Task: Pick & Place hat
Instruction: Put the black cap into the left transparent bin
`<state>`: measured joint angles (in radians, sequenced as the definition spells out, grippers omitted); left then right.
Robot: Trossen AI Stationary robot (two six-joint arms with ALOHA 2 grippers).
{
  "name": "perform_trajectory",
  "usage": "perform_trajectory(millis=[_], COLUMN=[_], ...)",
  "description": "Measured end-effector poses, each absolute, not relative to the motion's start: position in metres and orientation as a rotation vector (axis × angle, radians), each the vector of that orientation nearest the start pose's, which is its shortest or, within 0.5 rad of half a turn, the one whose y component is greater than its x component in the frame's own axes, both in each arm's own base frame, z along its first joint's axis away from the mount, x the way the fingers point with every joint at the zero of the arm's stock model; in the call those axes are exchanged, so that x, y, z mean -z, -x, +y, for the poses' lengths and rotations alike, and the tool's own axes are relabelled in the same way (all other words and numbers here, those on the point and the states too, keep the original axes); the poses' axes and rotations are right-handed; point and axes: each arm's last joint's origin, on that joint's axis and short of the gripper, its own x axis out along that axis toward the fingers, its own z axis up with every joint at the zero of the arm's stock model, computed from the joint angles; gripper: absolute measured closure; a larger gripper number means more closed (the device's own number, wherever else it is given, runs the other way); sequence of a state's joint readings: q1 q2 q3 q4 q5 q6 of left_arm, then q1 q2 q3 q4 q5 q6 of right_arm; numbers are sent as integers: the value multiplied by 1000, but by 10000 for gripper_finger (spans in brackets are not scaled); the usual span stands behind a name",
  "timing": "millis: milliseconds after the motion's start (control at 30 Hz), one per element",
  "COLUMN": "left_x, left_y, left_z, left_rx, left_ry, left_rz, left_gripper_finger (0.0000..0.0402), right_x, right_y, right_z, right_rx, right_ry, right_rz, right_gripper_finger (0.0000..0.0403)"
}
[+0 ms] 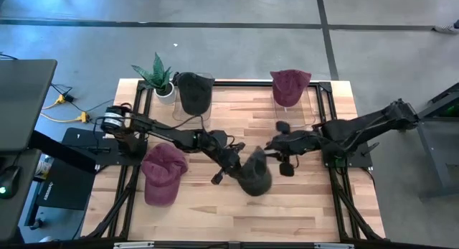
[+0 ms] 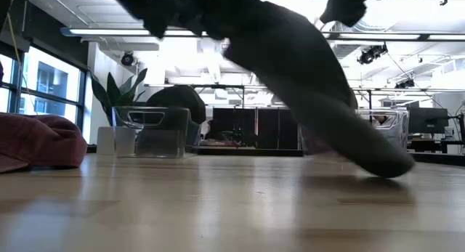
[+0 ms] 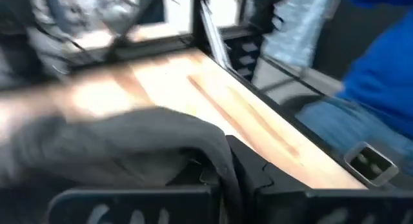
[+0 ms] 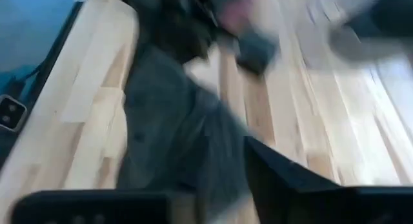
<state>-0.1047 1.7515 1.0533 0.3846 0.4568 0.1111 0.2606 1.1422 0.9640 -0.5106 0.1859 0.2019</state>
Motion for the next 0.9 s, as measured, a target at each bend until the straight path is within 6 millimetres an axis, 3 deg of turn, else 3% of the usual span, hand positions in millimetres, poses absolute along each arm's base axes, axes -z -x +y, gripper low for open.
perform_trajectory(millis=[167,300,600,767,900], left_x=[-246,-268,-285,-289,-292], left_y=[-362,-349,-345,-346,-347], left_z=[-43,-35,-30,-27,-24], left_rx=[294,62,-118,-142,-114], left_ry=[-120,-74,147,163,187], left_rz=[359,341,236,214,205], left_gripper_finger=[399,400,401,401,401], right_x=[-314,-299,-244,-212,-189], right_y=[-210,-209,-225,-220,-216], right_z=[52,62,99,112,116], right_rx=[56,86,124,252,325], right_ry=[-220,-223,202,533,682], right_rz=[719,667,472,524,589], right_gripper_finger=[211,158,140,140,140])
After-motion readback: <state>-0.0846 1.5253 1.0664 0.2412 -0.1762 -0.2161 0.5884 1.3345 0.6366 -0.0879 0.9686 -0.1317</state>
